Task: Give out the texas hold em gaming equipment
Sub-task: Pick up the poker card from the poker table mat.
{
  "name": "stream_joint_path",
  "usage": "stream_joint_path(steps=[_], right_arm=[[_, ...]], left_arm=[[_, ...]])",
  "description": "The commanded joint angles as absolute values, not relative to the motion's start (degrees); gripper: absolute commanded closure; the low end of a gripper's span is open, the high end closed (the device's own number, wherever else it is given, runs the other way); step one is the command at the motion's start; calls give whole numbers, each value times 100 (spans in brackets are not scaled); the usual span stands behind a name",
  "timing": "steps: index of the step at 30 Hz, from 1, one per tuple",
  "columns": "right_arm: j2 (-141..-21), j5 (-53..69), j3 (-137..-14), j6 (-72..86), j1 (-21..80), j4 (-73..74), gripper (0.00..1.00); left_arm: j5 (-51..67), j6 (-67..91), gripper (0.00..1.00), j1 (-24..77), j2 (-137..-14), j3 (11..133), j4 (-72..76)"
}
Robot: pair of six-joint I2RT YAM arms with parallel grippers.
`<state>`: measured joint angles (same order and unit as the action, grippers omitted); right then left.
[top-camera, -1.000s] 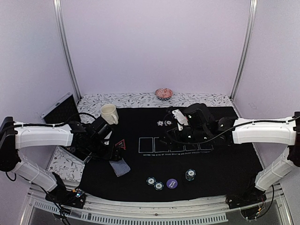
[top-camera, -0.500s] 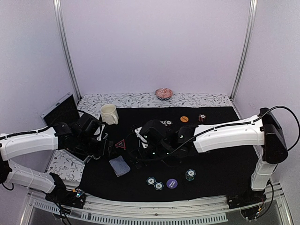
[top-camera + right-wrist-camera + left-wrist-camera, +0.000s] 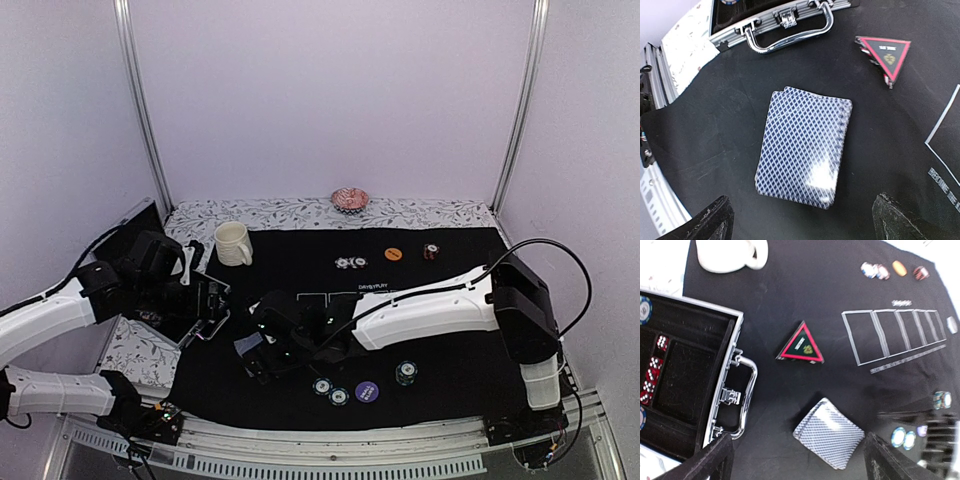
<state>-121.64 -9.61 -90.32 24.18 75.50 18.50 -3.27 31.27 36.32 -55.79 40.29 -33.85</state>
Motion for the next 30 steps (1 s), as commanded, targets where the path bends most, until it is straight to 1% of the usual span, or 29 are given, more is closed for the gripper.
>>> stream_joint_path(steps=[1, 13, 18, 30], right_arm=[[-12511, -1077, -9389, 2253, 7611, 1910, 1], [-13124, -1236, -10019, 2177, 7620, 2089, 1], [-13385, -1519, -10317, 2248, 7620, 2443, 1], [-13876, -1326, -10382, 2370, 7620, 2637, 0]], left_arm=[[-141, 3097, 8, 3540, -5355, 3938, -3384], [236, 2600, 7, 3442, -5937, 4044, -3178], [327, 2416, 7, 3402, -6083, 4086, -3115], [404, 2367, 7, 3357, -6077, 3986, -2927]])
